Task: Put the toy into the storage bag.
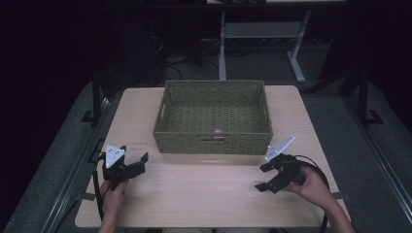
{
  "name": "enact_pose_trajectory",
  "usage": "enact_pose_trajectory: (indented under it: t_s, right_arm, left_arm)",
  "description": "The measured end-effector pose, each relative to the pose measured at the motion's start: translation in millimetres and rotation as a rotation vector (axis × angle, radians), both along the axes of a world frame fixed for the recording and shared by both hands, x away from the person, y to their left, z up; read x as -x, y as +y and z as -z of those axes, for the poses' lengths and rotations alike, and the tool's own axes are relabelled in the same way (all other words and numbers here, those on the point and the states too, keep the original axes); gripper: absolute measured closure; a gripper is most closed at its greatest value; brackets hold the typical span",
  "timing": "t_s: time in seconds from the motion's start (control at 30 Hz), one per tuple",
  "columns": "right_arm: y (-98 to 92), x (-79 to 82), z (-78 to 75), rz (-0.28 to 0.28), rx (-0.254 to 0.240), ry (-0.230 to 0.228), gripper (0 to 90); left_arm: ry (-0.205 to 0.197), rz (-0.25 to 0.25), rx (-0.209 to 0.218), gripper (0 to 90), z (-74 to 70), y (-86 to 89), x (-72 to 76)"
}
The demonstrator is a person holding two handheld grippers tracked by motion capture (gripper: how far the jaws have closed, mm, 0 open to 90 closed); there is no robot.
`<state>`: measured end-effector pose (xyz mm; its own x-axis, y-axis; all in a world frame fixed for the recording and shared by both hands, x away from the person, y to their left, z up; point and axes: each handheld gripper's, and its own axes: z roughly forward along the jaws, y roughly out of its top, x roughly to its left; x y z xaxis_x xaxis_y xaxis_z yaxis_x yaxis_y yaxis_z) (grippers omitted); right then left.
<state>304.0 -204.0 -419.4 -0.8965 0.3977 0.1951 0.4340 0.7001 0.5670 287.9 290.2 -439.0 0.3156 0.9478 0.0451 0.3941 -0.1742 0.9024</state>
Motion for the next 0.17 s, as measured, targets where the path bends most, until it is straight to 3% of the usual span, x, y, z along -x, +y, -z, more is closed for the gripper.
enact_pose_trajectory:
  t_s: [0.17]
  right_arm:
    - [-1.6,11.3,3.1,0.030,0.012,-0.025,21.3]
  left_arm:
    - [-0.007,-0.005,-0.002,13.7,-0.2,-1.1,-1.4]
